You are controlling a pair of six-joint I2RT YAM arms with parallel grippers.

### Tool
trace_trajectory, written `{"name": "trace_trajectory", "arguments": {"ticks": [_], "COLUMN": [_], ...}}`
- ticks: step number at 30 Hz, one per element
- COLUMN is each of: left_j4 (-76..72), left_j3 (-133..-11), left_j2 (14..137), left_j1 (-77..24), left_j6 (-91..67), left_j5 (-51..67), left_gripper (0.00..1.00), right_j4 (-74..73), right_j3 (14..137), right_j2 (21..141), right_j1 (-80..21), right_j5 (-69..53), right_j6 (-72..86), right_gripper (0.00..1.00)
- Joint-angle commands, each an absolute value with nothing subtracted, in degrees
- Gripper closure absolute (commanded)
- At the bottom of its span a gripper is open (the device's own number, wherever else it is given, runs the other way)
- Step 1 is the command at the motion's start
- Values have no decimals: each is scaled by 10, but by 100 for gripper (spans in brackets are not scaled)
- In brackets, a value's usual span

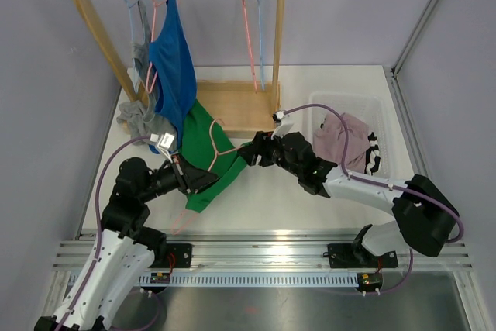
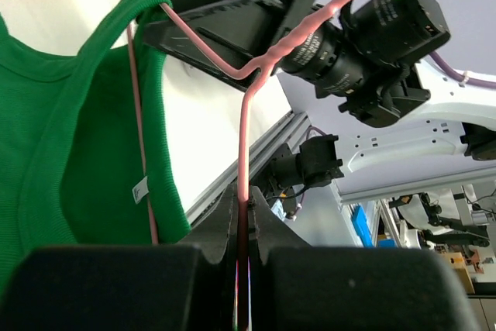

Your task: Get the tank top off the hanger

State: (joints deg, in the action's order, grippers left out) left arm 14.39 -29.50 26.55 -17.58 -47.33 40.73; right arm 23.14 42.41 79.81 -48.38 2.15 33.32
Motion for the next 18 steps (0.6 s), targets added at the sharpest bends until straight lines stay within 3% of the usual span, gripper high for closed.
{"name": "trace_trajectory", "arguments": {"ticks": [1, 4, 7, 10, 12, 18], "left_j4": [91, 98, 130, 176, 216, 250], "left_j3": [-301, -304, -316, -341, -364, -407], "left_j2": [268, 270, 273, 280, 286, 301], "left_j1": [-187, -189, -189, -189, -189, -189], "left_j6": [-490, -483, -458, -420, -388, -336], "left_j5": [442, 432, 412, 389, 372, 448], "left_gripper": [100, 100, 100, 100, 100, 100], "right_j4": [273, 263, 244, 222, 211, 93], "right_j3": [453, 454, 448, 439, 431, 438], "right_j2": [815, 819, 808, 788, 768, 701], "right_j1": [-490, -490, -490, -490, -489, -472], "right_j5": [33, 42, 59, 78, 97, 238], "right_j6": [313, 307, 294, 281, 271, 255], "right_gripper": [40, 68, 81, 87, 99, 100]}}
